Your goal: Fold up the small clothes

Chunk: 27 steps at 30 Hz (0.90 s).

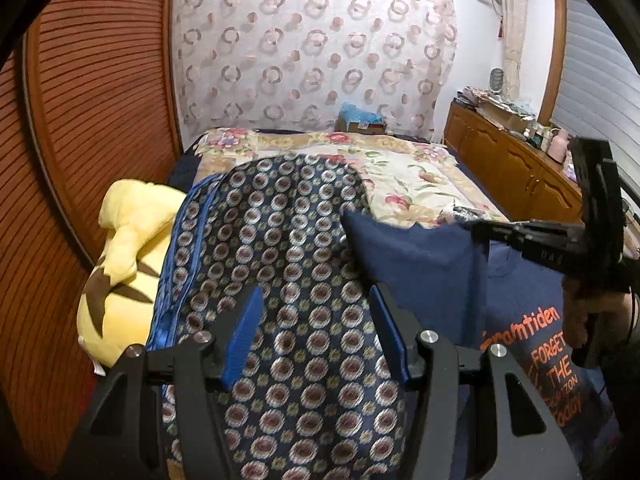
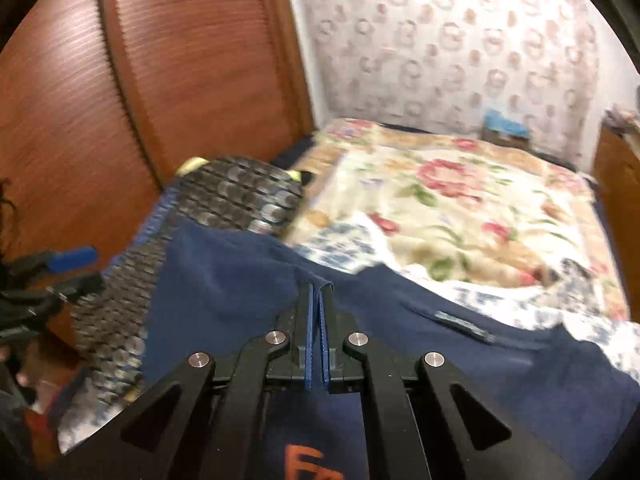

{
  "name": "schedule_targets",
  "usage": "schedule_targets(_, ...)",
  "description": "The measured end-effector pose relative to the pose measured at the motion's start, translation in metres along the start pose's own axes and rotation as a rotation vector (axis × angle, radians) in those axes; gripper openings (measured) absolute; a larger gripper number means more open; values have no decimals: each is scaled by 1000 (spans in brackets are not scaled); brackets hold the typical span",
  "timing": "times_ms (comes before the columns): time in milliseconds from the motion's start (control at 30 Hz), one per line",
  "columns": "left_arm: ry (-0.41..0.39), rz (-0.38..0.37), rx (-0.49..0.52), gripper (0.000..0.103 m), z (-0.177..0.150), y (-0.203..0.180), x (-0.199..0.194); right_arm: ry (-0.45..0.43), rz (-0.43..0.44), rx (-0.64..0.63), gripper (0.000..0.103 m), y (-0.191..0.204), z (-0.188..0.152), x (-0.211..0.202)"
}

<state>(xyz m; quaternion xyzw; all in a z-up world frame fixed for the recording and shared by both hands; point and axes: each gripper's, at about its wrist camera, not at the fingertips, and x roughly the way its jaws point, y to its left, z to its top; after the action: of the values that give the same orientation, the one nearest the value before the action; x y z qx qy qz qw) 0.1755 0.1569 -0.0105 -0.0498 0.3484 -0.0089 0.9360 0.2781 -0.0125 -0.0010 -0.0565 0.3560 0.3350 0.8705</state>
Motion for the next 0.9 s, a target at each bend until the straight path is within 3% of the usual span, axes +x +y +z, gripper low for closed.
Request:
schedule_targets(100, -4, -20, 12, 54, 8, -7, 5, 5, -17, 12, 3, -8, -6, -3)
schedule_targets(133, 1, -27, 17, 54, 11, -10, 10, 11, -11, 12, 16, -8, -6, -2)
schedule_targets(167, 5, -30, 19, 54, 12, -12, 12, 32, -7, 4, 22, -8, -7, 0)
schedule_targets(333, 54, -34, 61, 54, 21, -28, 39, 41, -27, -33, 42, -17, -13, -8)
schedule_targets(400, 61, -45, 80, 54, 24, -33, 46, 28, -39, -33, 44, -25, -17, -18)
schedule_targets(467, 74, -54, 98, 45, 27, -38, 54, 19, -55, -34, 44, -34, -23, -30)
schedule_targets(667, 131, -77, 131, 13, 32, -47, 71, 27, -116, -14, 45, -79, -59, -69)
schedule_targets(700, 134, -77, 146, 0, 33, -49, 72, 34, -130, -12, 45, -86, -67, -75)
schedule_targets(900, 37, -67, 131, 0, 56, -36, 40, 41, -170, 48, 45, -123, -104, -104)
